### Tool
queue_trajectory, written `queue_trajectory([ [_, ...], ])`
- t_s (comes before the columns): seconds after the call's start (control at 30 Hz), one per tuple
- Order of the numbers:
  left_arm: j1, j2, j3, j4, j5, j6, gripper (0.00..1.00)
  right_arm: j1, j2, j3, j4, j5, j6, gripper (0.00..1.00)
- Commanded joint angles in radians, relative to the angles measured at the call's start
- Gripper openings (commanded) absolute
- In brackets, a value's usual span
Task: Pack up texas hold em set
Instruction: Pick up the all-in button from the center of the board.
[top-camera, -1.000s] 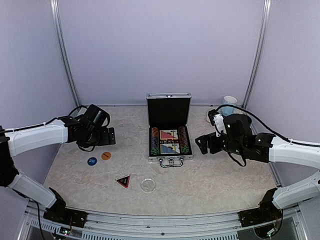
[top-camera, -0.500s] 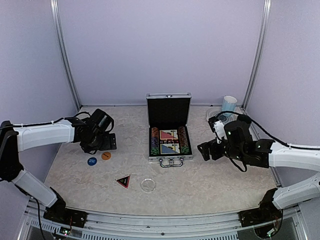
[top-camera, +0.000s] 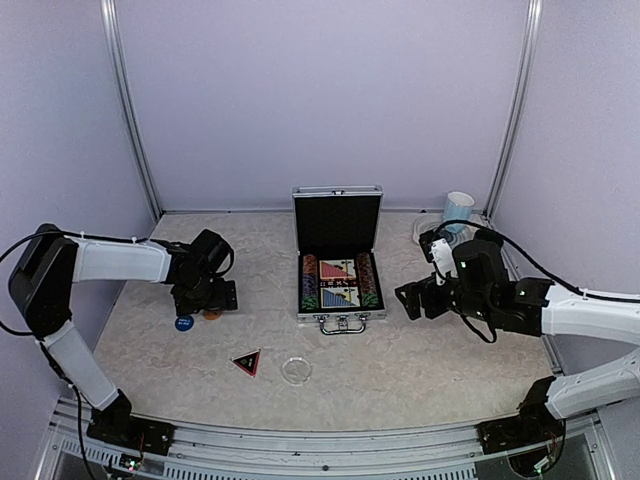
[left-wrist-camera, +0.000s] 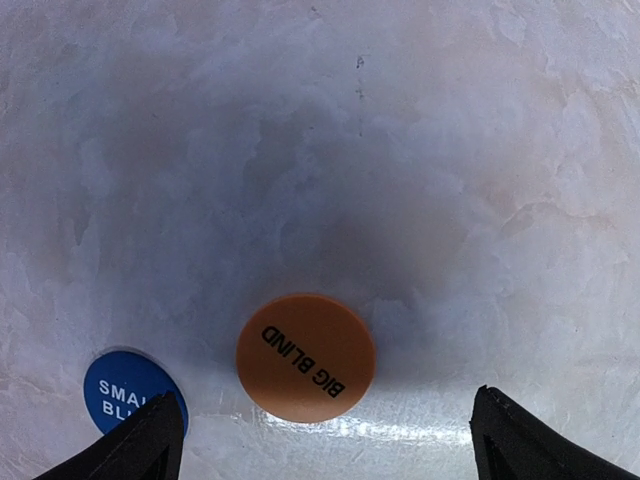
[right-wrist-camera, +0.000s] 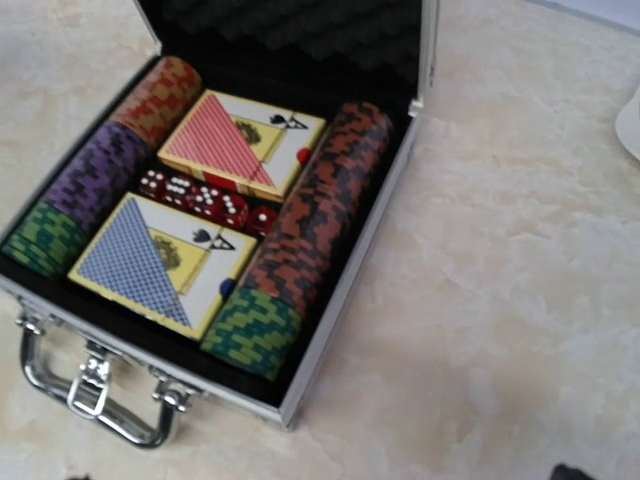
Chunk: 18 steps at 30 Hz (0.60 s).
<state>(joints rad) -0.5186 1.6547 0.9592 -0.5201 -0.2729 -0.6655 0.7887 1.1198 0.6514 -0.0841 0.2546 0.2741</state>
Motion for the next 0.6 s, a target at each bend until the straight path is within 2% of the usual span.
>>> queue_trajectory([
  [0.0,0.003,0.001,0.010,0.034,0.037,0.009,0.99,-0.009,-0.019,0.010,-0.012,-0.033,0.001,0.99],
  [0.37,-0.061,-0.068,-0.017,0.009,0.009,0.009,0.99,0.004,0.081,0.036,-0.036,-0.181,-0.001,0.99],
  [0.57,-0.100,-0.118,-0.013,-0.015,-0.005,0.014,0.99,0.086,0.155,0.091,-0.047,-0.154,-0.053,0.99],
])
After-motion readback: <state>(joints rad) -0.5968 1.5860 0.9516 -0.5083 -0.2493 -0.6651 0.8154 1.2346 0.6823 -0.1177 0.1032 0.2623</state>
